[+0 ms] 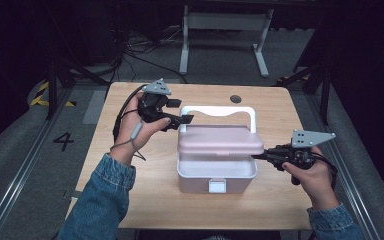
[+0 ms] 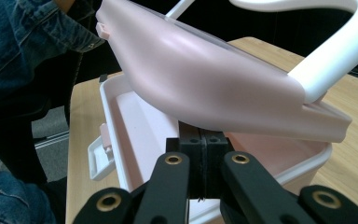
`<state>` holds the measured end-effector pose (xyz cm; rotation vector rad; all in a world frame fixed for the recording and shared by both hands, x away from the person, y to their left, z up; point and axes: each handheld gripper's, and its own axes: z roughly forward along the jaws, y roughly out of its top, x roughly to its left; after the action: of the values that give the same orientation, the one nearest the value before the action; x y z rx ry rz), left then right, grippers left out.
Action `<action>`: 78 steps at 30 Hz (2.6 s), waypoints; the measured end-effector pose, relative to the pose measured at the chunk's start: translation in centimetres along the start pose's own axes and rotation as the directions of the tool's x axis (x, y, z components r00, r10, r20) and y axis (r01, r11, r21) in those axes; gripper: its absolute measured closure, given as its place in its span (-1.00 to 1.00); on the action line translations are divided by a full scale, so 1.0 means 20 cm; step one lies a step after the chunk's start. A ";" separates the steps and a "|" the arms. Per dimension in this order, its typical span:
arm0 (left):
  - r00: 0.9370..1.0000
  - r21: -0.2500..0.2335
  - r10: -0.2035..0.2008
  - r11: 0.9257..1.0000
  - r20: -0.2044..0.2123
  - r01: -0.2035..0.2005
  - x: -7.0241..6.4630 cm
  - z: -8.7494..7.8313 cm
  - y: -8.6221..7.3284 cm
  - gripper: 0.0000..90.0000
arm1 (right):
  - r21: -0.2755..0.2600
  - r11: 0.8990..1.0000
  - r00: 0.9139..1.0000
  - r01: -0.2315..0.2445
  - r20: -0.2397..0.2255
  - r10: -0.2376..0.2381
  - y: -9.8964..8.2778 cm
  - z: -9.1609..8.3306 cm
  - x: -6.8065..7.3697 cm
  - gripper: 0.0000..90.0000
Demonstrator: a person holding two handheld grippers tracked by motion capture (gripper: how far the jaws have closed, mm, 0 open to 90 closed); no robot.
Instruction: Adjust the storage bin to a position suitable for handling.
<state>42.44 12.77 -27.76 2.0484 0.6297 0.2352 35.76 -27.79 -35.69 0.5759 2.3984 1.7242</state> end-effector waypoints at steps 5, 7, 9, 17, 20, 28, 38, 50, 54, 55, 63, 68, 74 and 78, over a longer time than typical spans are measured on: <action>0.999 0.002 0.021 1.000 -0.030 -0.020 -0.03 -0.08 -0.05 -0.34 | -0.010 1.000 1.000 -0.002 0.014 0.002 0.01 0.00 0.00 1.00; 0.999 0.011 0.031 0.999 -0.035 -0.031 -0.04 -0.10 -0.07 -0.34 | -0.014 1.000 1.000 -0.005 0.017 0.005 0.02 0.00 0.00 1.00; 0.999 0.020 0.039 0.999 -0.037 -0.038 -0.06 -0.13 -0.10 -0.35 | -0.020 1.000 1.000 -0.006 0.023 0.007 0.02 0.00 0.00 1.00; 0.999 0.010 0.022 1.000 -0.048 -0.022 -0.09 -0.19 -0.19 -0.36 | -0.038 0.999 0.999 -0.027 0.033 0.028 0.05 -0.01 -0.01 1.00; 0.998 0.003 0.031 1.000 -0.053 -0.031 -0.09 -0.20 -0.23 -0.36 | -0.043 0.999 0.999 -0.032 0.036 0.033 0.05 -0.01 -0.02 1.00; 0.996 -0.015 0.075 0.997 -0.054 -0.076 -0.12 -0.17 -0.32 -0.33 | -0.052 0.998 0.998 -0.043 0.041 0.045 0.06 0.00 -0.02 1.00; 0.995 -0.041 0.088 0.995 -0.046 -0.090 -0.17 -0.08 -0.36 -0.12 | -0.051 0.997 0.998 -0.055 0.038 0.057 0.06 0.00 -0.02 1.00; 0.991 -0.054 0.117 0.991 -0.063 -0.120 -0.19 -0.04 -0.31 -0.08 | -0.053 0.996 0.997 -0.070 0.027 0.071 0.06 0.00 -0.03 1.00; 0.988 -0.065 0.145 0.987 -0.058 -0.148 -0.20 -0.03 -0.29 -0.08 | -0.057 0.996 0.997 -0.075 0.025 0.077 0.06 0.00 -0.03 1.00; 0.987 -0.065 0.148 0.986 -0.055 -0.151 -0.21 -0.02 -0.29 -0.07 | -0.059 0.995 0.997 -0.079 0.022 0.080 0.06 0.00 -0.03 1.00; 0.986 -0.063 0.161 0.984 -0.053 -0.164 -0.22 0.01 -0.27 -0.08 | -0.059 0.994 0.995 -0.090 0.026 0.092 0.06 0.00 -0.03 1.00; 0.984 -0.074 0.166 0.983 -0.063 -0.170 -0.22 0.02 -0.25 -0.03 | -0.057 0.994 0.995 -0.094 0.027 0.095 0.06 0.00 -0.03 1.00; 0.984 -0.072 0.167 0.983 -0.068 -0.172 -0.21 0.02 -0.24 0.01 | -0.058 0.994 0.995 -0.097 0.027 0.099 0.06 -0.01 -0.02 1.00; 0.984 -0.073 0.164 0.983 -0.070 -0.169 -0.20 0.01 -0.23 0.04 | -0.049 0.995 0.995 -0.084 0.046 0.087 0.06 -0.03 -0.01 0.96</action>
<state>37.48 12.40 -31.53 2.0248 0.4802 0.4186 36.13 -28.08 -34.31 0.7149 2.3264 1.7737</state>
